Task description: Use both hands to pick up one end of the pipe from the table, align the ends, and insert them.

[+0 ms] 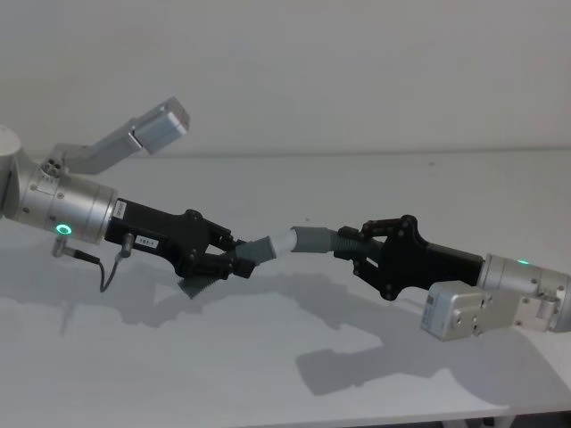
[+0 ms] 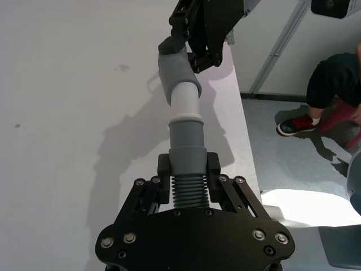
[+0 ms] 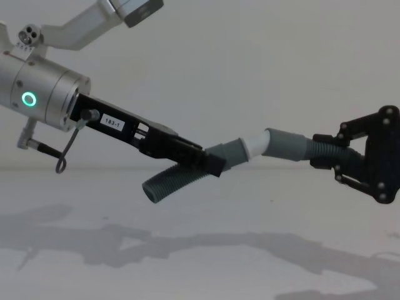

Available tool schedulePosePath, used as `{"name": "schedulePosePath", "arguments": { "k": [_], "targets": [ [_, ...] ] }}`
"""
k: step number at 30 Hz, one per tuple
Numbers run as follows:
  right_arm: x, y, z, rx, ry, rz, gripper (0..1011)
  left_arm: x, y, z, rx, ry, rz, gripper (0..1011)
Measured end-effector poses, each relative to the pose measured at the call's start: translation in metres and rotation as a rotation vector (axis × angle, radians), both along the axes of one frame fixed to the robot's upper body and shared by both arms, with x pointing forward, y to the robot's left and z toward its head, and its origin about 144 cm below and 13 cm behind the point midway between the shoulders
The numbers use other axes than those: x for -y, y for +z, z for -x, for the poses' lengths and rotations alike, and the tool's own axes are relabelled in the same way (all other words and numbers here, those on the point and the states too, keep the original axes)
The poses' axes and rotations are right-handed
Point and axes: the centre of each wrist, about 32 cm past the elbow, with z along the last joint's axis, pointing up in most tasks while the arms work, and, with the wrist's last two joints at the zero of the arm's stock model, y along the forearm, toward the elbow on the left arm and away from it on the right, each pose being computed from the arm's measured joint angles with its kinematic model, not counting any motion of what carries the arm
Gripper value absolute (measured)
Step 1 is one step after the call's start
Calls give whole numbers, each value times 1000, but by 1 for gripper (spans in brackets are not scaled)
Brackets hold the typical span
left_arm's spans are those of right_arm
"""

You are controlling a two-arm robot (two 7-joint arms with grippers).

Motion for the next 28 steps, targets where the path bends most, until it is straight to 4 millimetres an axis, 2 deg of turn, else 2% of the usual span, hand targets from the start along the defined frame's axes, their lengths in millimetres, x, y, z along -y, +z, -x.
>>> {"name": "schedulePosePath", "arguments": {
  "k": [28],
  "targets": [
    [0, 0, 0, -1, -1, 0, 201, 3, -1, 0, 1, 13, -3, 336]
  ]
}}
